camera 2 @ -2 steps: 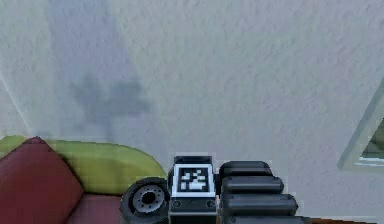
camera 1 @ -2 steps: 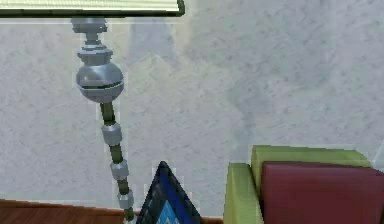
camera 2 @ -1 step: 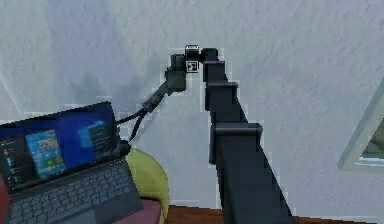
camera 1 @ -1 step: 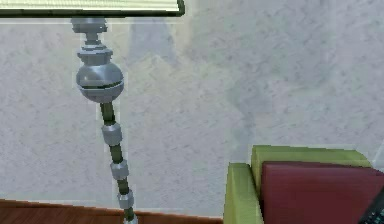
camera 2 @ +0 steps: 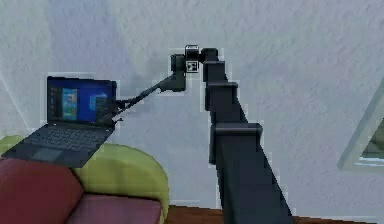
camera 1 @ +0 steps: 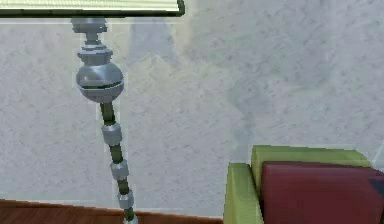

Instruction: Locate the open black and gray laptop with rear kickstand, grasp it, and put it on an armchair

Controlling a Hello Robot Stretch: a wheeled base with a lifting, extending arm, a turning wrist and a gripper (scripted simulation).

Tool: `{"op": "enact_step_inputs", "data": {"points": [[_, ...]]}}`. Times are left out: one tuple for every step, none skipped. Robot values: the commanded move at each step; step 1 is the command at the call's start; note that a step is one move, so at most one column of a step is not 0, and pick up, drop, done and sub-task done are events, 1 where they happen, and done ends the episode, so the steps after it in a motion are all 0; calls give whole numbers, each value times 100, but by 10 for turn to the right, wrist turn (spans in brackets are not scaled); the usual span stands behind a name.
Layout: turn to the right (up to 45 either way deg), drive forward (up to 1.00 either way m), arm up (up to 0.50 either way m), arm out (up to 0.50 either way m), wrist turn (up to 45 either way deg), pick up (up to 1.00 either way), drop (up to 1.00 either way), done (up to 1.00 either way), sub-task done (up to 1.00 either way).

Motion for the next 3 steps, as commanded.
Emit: {"op": "enact_step_inputs", "data": {"points": [[0,0,-46,0,0,0,0,0,0],[0,0,-32,0,0,0,0,0,0],[0,0,0,0,0,0,100,0,0]]}}
